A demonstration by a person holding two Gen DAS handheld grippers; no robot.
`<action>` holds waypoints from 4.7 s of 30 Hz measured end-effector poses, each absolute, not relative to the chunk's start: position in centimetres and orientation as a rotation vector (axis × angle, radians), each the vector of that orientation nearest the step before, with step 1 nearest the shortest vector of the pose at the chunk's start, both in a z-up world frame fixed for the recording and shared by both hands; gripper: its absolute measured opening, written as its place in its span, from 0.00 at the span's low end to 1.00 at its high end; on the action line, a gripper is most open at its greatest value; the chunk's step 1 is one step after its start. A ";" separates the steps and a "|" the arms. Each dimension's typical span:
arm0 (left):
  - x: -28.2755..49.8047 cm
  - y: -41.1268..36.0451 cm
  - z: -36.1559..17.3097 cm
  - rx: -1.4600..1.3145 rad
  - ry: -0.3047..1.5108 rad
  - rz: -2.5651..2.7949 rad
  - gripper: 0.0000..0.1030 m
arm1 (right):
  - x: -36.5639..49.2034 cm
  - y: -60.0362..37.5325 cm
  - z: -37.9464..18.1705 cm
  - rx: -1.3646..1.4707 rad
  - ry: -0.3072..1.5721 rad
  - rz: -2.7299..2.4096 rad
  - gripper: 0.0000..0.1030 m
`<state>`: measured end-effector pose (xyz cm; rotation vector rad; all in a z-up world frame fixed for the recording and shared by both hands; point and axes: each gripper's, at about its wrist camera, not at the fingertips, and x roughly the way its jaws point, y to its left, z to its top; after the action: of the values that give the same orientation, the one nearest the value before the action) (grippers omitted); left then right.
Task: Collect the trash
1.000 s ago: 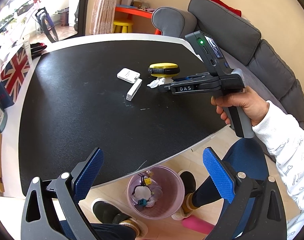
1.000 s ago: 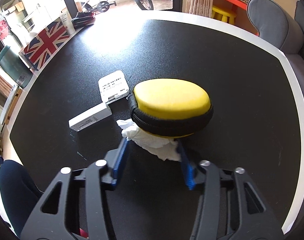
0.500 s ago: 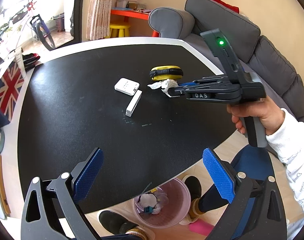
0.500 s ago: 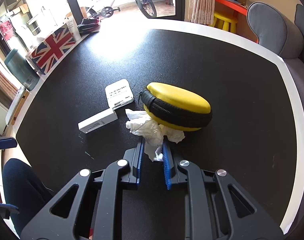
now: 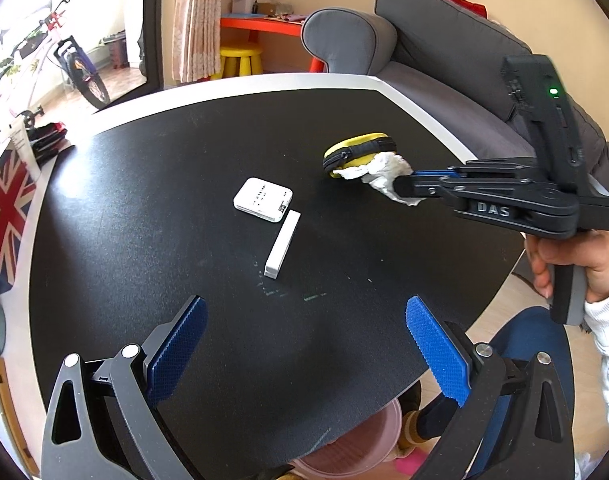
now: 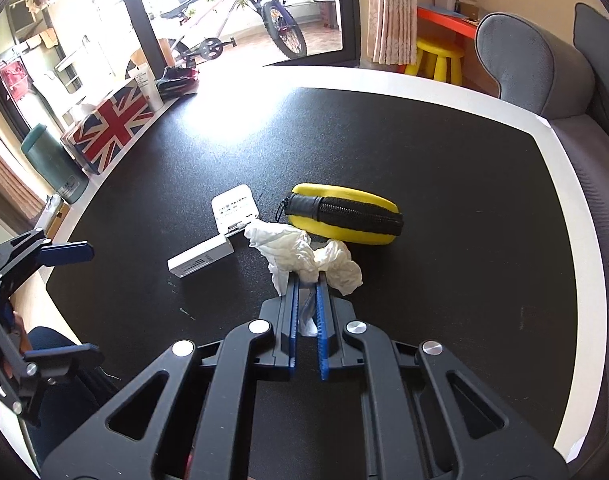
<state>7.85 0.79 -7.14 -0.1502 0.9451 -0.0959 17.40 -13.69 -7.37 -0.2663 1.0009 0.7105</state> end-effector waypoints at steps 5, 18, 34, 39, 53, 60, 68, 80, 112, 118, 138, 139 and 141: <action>9.2 0.6 -7.7 -0.125 0.953 -0.090 0.93 | 17.4 -14.4 -6.8 -0.247 0.993 0.712 0.07; 12.1 0.8 -9.9 -0.091 0.978 -0.066 0.93 | 16.6 -15.5 -5.6 -0.234 0.970 0.712 0.07; 12.9 0.7 -11.5 -0.079 1.010 -0.064 0.67 | 16.6 -15.2 -6.0 -0.241 0.980 0.722 0.07; 13.0 1.0 -11.4 -0.075 1.016 -0.046 0.31 | 16.7 -15.1 -6.3 -0.242 0.989 0.723 0.07; 11.9 1.2 -9.8 -0.106 1.011 -0.061 0.09 | 16.3 -15.0 -6.1 -0.243 0.984 0.735 0.07; 9.3 0.6 -7.1 -0.109 0.984 -0.084 0.09 | 14.7 -15.2 -5.0 -0.265 0.952 0.741 0.07; 5.7 -0.4 -4.1 -0.100 0.932 -0.096 0.09 | 11.8 -15.9 -3.2 -0.275 0.916 0.778 0.07; 0.0 -2.0 -1.7 -0.105 0.893 -0.125 0.09 | 4.8 -16.8 -0.4 -0.292 0.863 0.866 0.07; -6.4 -3.1 -4.5 -0.188 0.955 -0.131 0.09 | -2.8 -18.3 -5.6 -0.306 1.036 0.969 0.88; -6.3 -3.5 -4.9 -0.181 0.971 -0.150 0.09 | -2.2 -18.8 -5.5 -0.297 1.041 0.931 0.93; -5.7 -5.5 -5.6 -0.156 1.001 -0.214 0.09 | -1.4 -20.6 -4.3 -0.255 1.017 0.882 0.93; -5.7 -5.6 -5.6 -0.154 1.002 -0.217 0.09 | -1.4 -20.8 -4.2 -0.252 1.015 0.879 0.93; -5.6 -5.7 -5.7 -0.152 1.004 -0.222 0.09 | -1.3 -21.1 -4.1 -0.244 1.012 0.876 0.93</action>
<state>-5.57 -5.74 -5.70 -0.1519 1.0040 -0.2225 -1.29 -21.06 -4.06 -0.2442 1.0120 0.8760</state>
